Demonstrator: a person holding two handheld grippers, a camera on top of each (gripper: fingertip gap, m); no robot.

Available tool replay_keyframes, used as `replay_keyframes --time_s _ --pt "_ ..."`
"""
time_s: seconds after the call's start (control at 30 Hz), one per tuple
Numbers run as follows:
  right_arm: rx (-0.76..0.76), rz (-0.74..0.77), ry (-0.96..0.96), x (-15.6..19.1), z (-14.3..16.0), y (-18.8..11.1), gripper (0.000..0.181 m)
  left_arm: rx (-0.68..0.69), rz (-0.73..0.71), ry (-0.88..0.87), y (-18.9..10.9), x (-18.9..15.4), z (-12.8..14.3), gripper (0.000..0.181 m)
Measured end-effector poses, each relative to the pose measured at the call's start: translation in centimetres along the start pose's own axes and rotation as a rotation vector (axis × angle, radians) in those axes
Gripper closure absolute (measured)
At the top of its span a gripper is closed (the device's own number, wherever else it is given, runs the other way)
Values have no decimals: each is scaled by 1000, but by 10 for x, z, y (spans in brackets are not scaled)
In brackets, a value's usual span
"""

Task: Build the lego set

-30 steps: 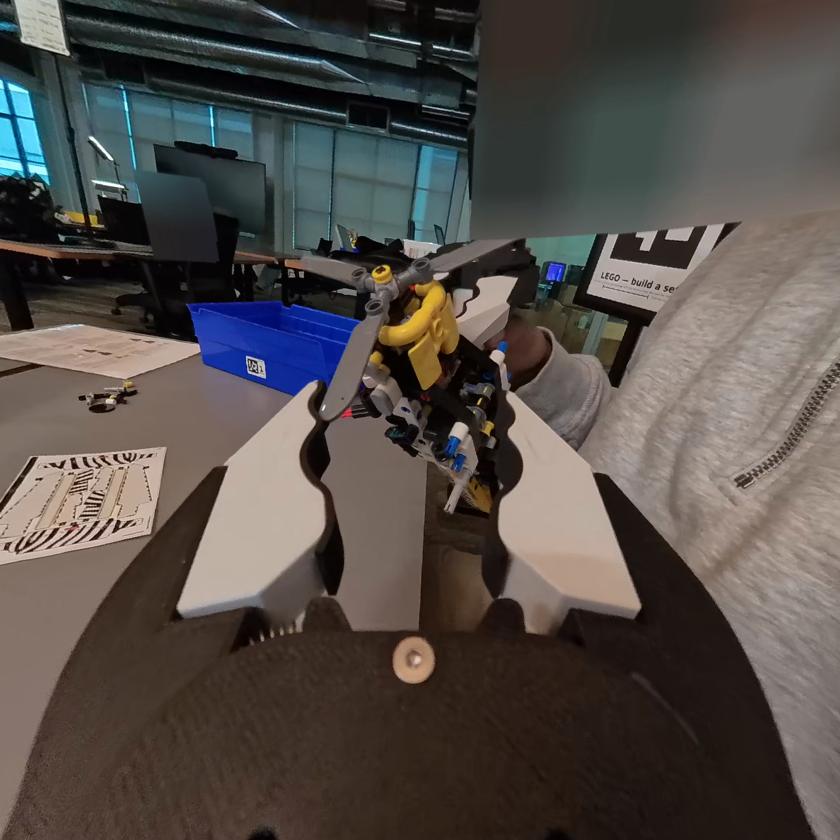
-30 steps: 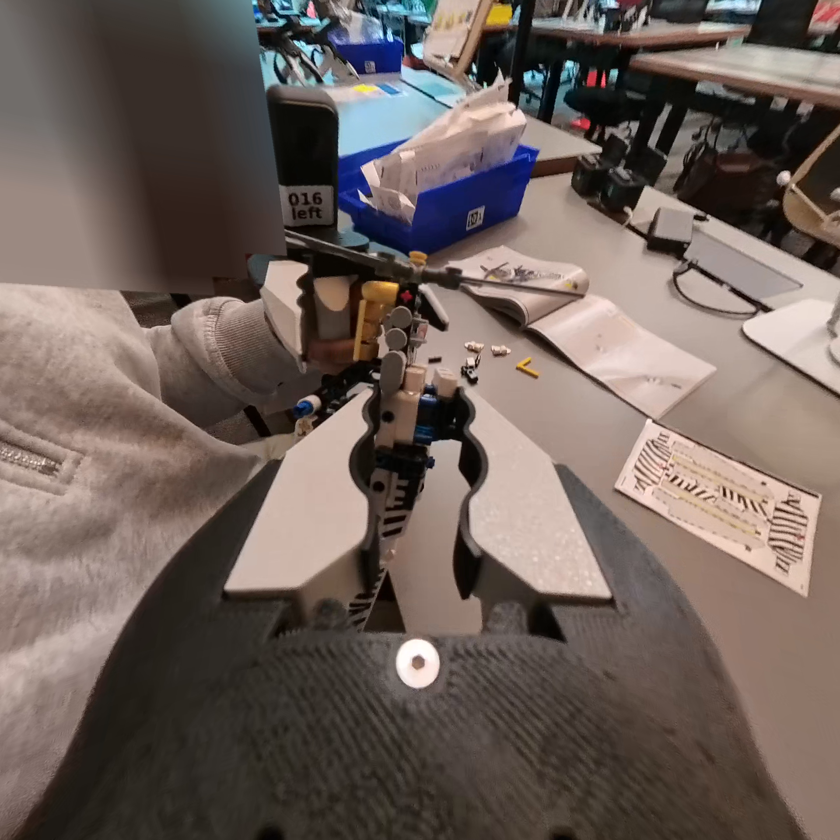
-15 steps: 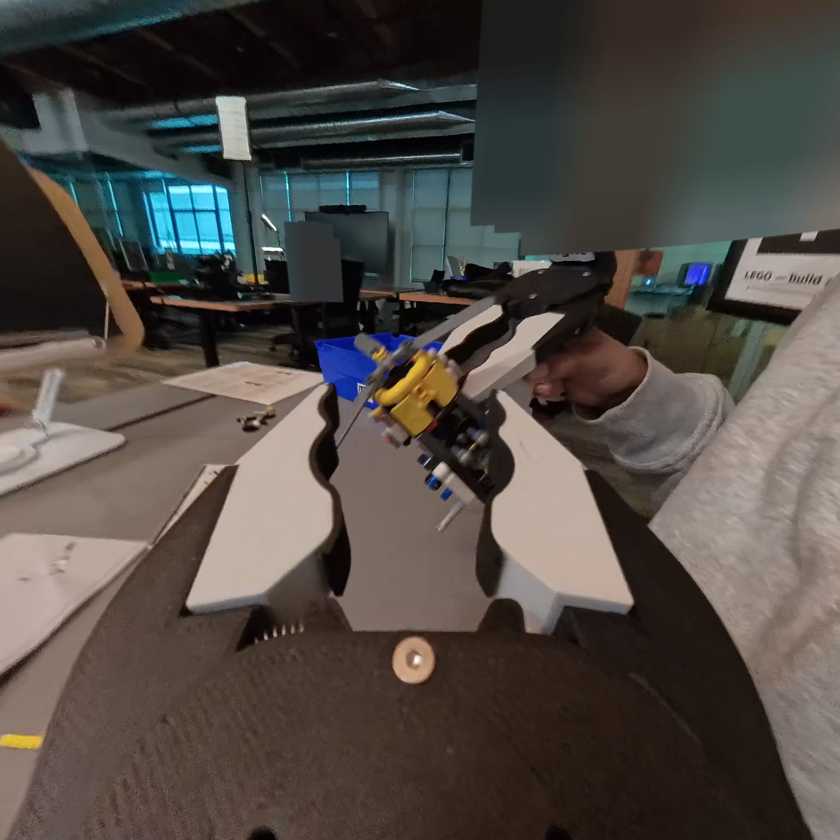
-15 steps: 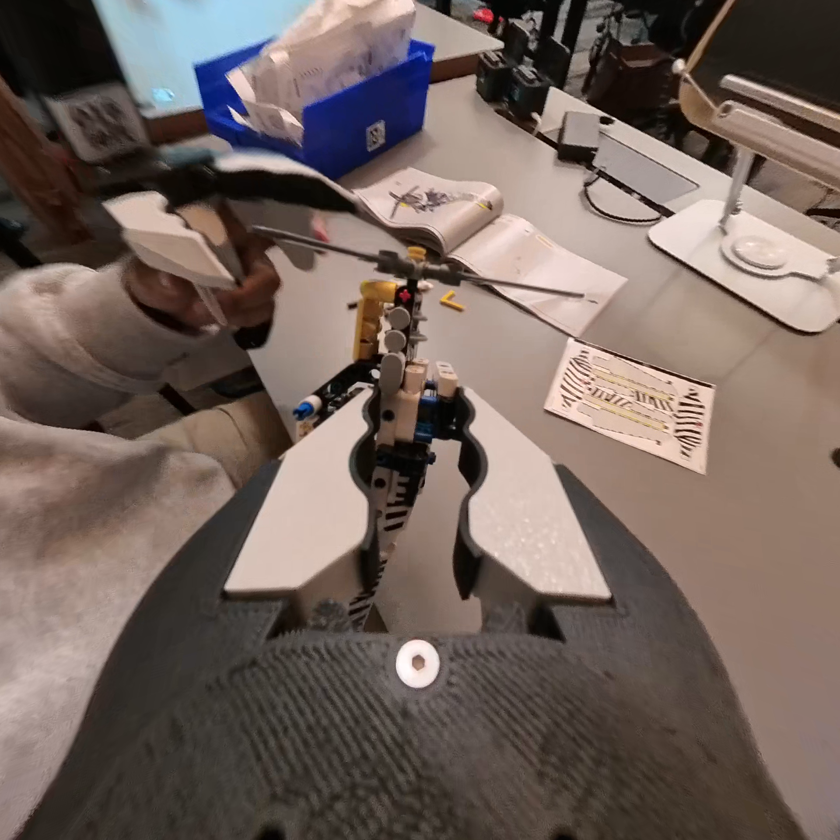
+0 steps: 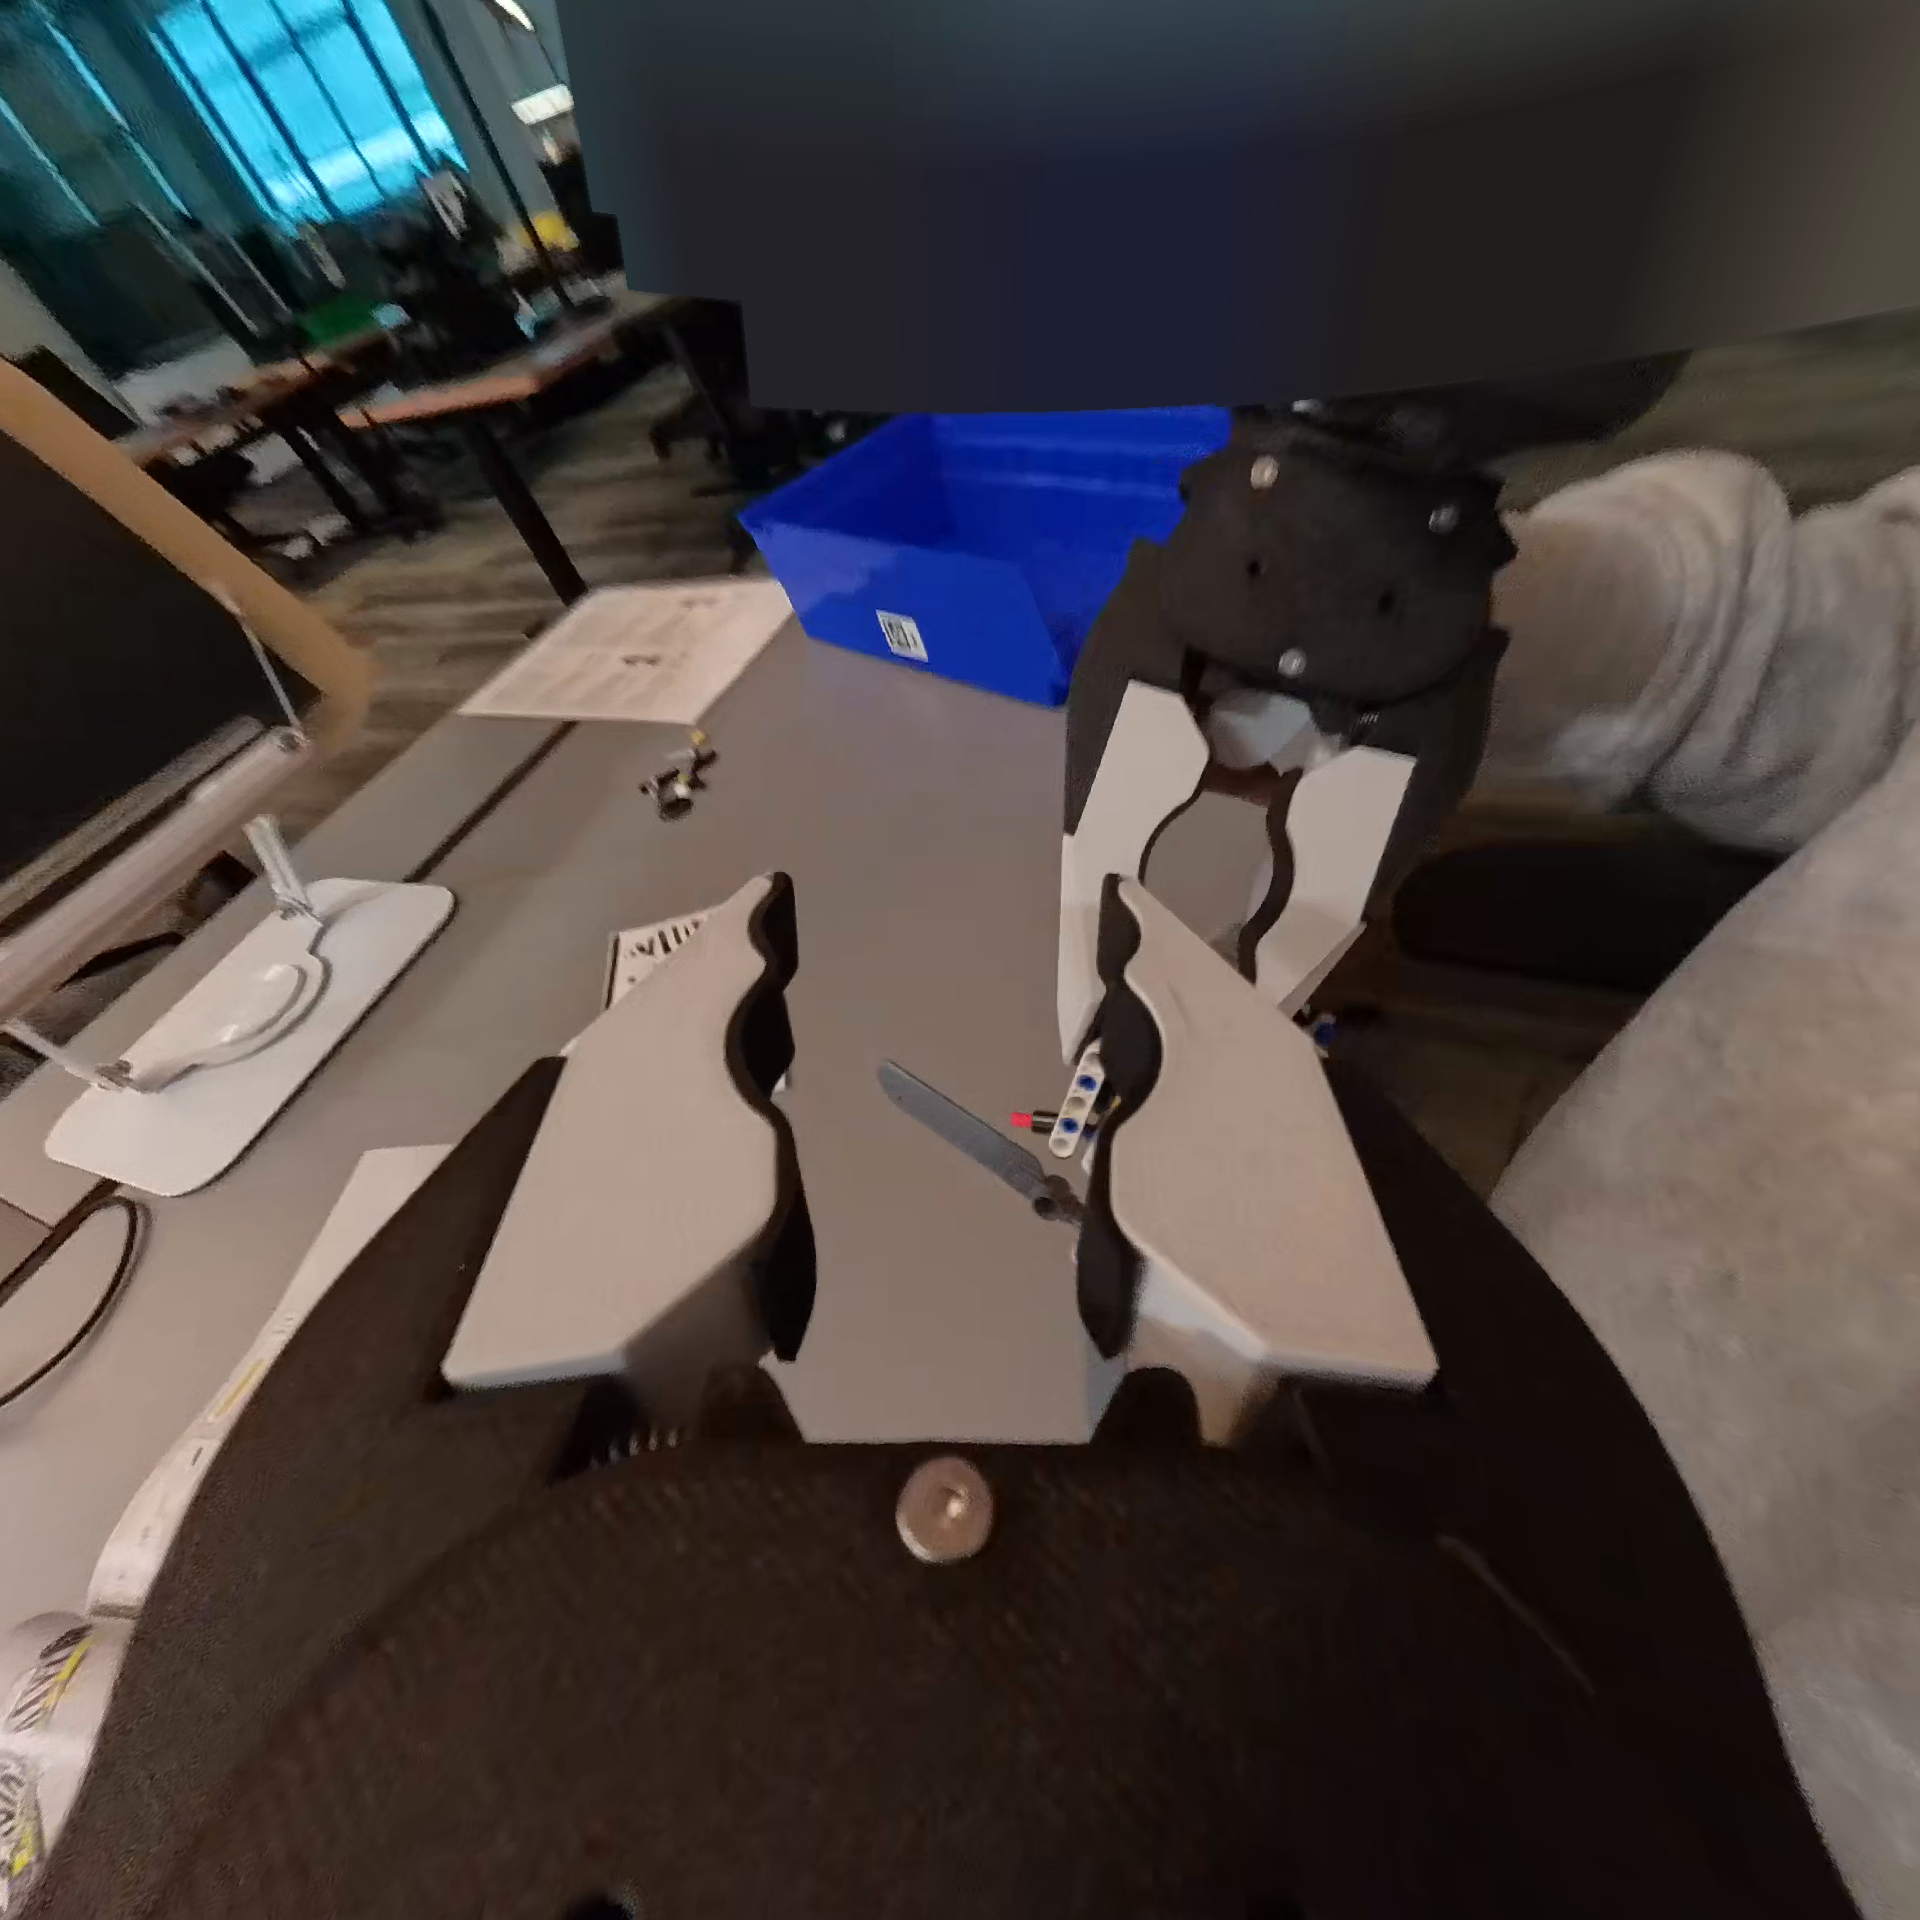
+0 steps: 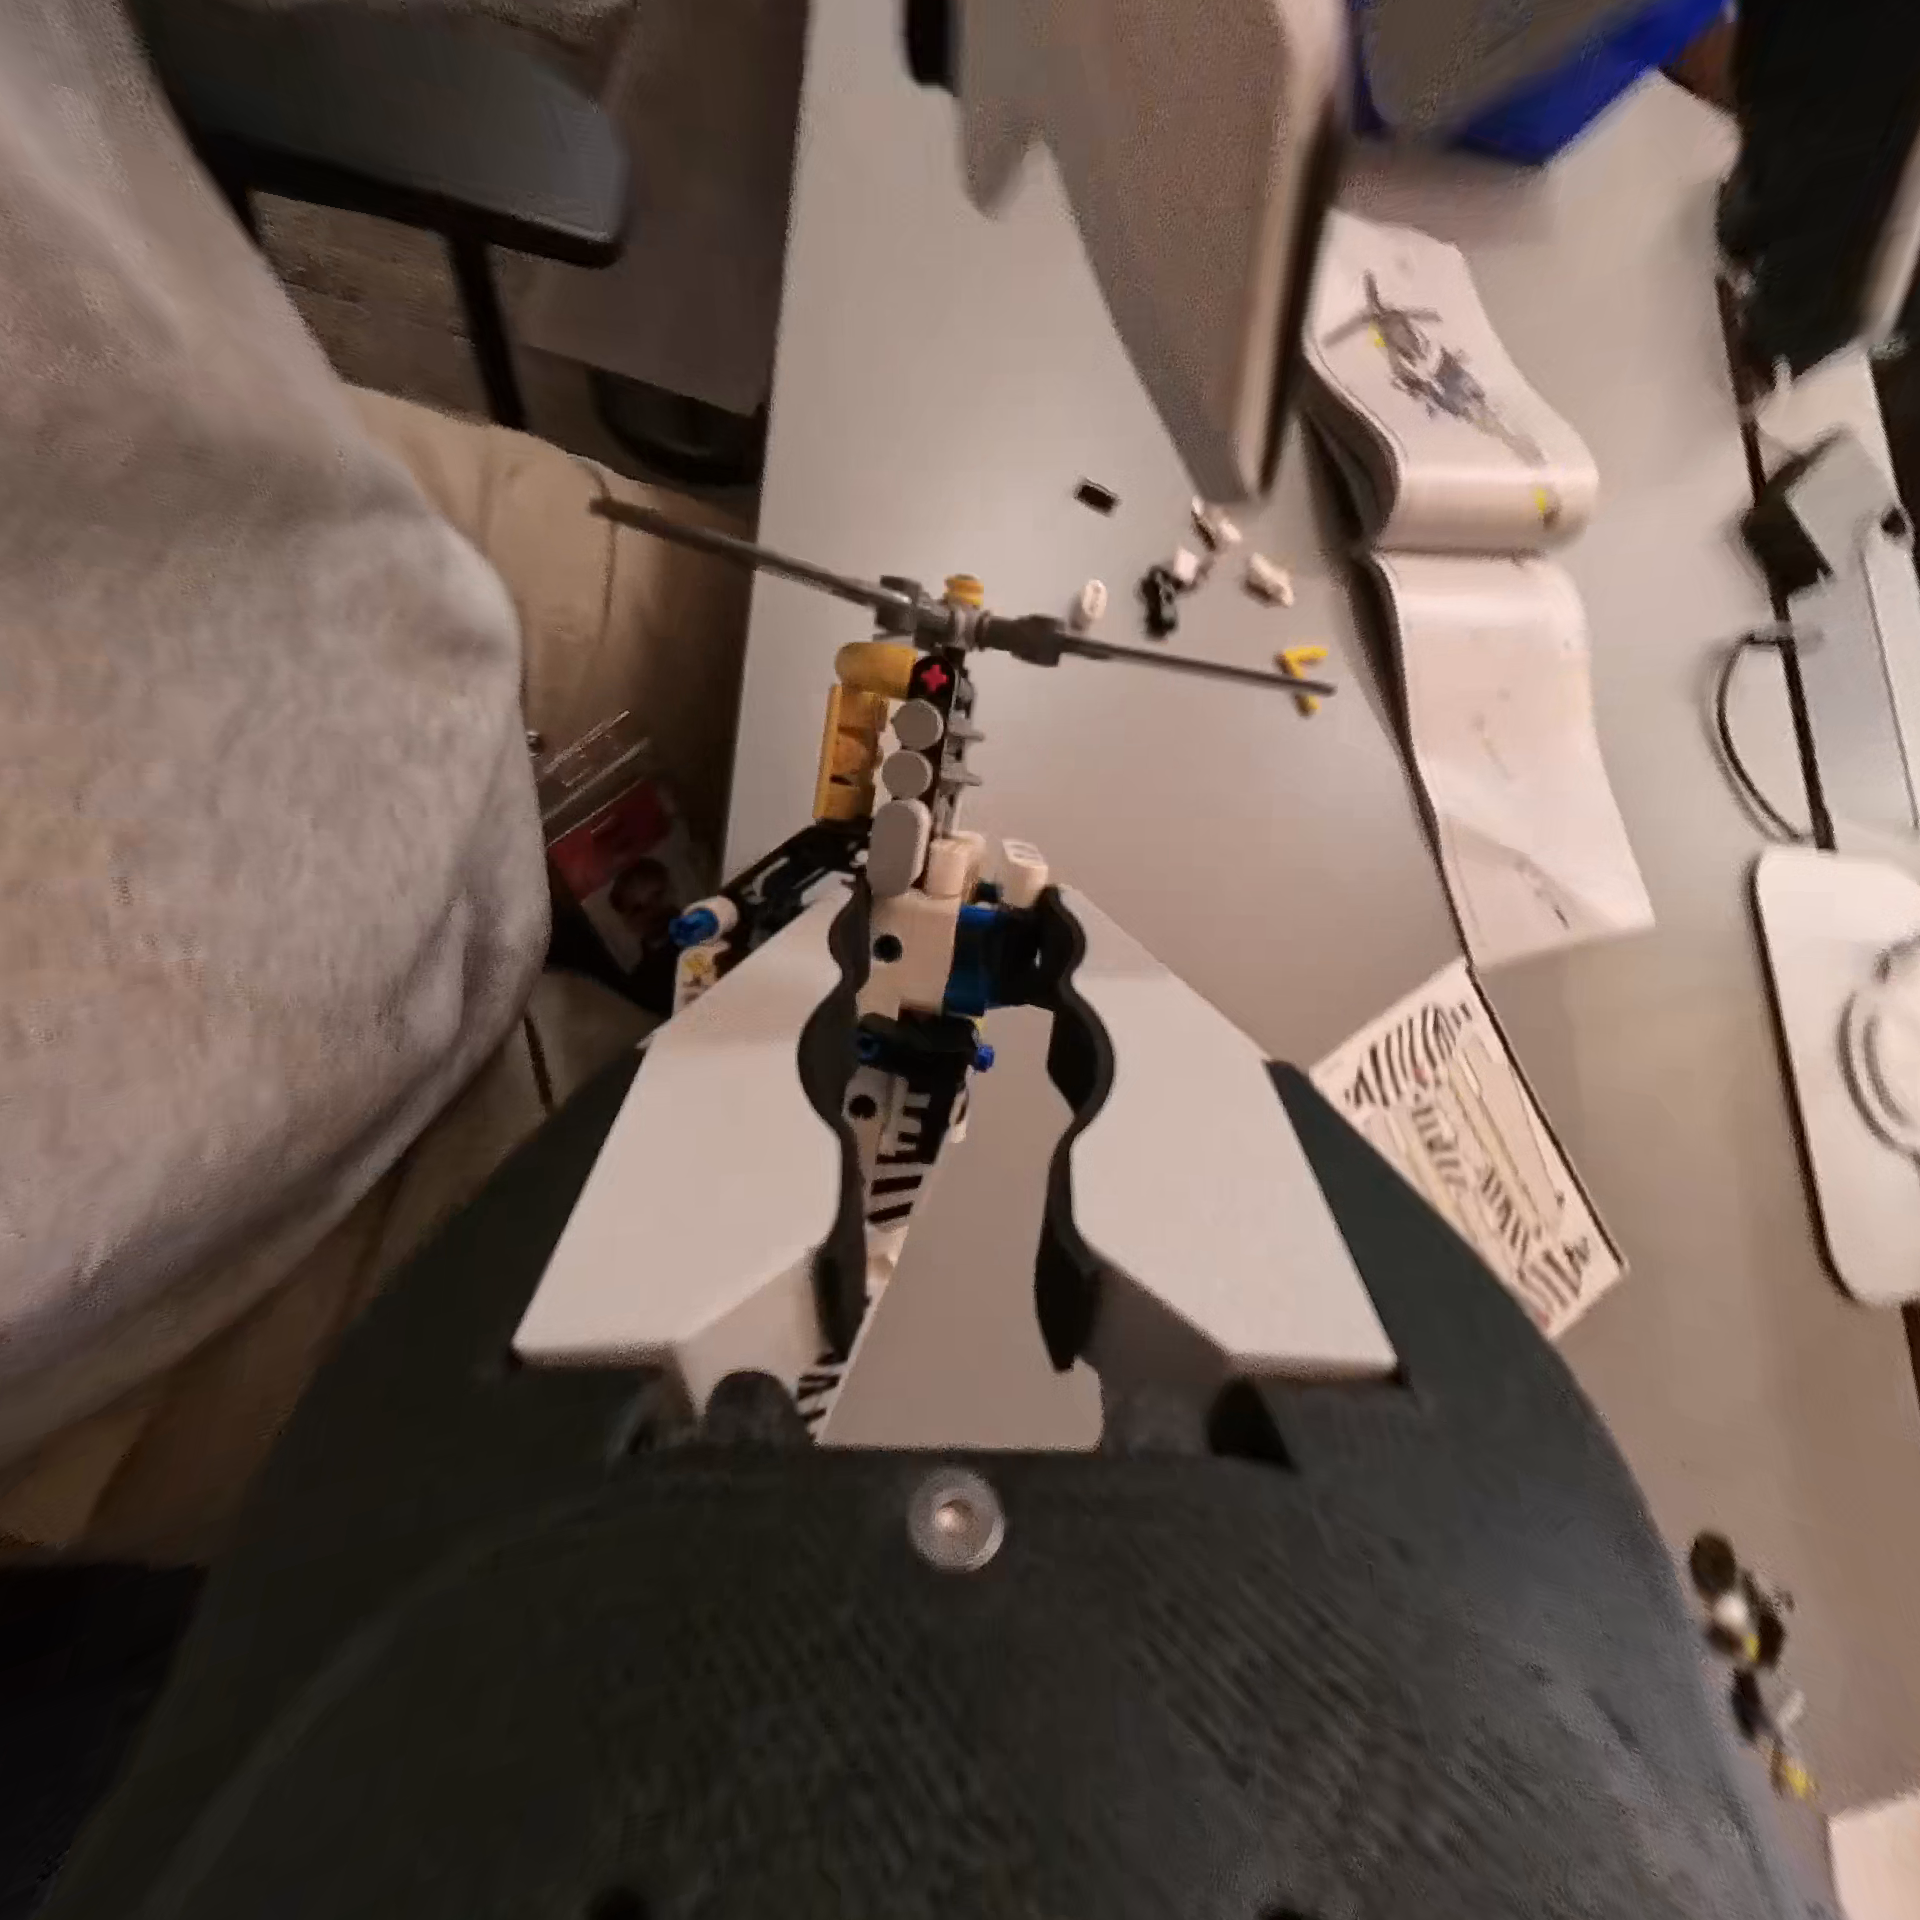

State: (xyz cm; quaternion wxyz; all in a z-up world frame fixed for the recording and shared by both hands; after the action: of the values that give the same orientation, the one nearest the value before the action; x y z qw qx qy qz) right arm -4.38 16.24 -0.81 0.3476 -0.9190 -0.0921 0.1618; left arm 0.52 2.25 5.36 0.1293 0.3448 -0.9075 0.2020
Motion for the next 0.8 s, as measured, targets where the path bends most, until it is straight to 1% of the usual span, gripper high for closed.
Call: replay_keyframes --time_s 0.03,0.1,0.17,0.3,0.37,0.4,0.53,0.57,0.6,0.63,0.7,0.77,0.8 --pt "-19 -15 -28 0 1 2 150 30 27 1 6 2 5 127" --pt "-47 -31 -79 -1 2 5 151 64 125 -11 17 4 17 130" --pt "-64 -38 -135 -3 4 9 150 77 207 -72 27 12 30 129" --pt "-54 -48 -172 -6 8 14 151 19 447 -228 33 25 46 132" --pt "-60 -58 -171 -6 10 17 151 15 528 -243 36 26 50 136" --pt "-73 -61 -168 -7 10 17 151 43 553 -224 38 25 53 137" --pt "-109 -85 -139 -12 13 19 150 245 601 -118 53 14 71 141" --pt "-115 -98 -135 -12 13 19 150 261 619 -95 54 12 73 144" --pt "-121 -104 -129 -13 13 19 150 238 615 -95 53 13 71 147" --pt "-124 -96 -124 -14 14 19 150 230 603 -88 53 14 70 154" --pt "-127 -66 -116 -17 14 19 150 255 582 -45 54 15 71 161" --pt "-131 -37 -95 -19 14 19 142 286 569 2 56 12 72 156" --pt "-130 -34 -79 -19 14 19 142 292 565 5 56 13 71 156"
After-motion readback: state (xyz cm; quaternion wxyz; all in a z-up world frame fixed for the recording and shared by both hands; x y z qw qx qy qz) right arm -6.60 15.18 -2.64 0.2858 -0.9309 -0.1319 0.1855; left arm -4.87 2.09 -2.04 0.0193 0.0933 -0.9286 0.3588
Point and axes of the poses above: each gripper's, where its closed fingertips meet, y out along the fingers, z out of its underside, x = y × z across the jaws, the point moved 9 cm from there along -y, back along the fingers, and after that the axes turned 9 degrees about y, right-handed, at the moved point
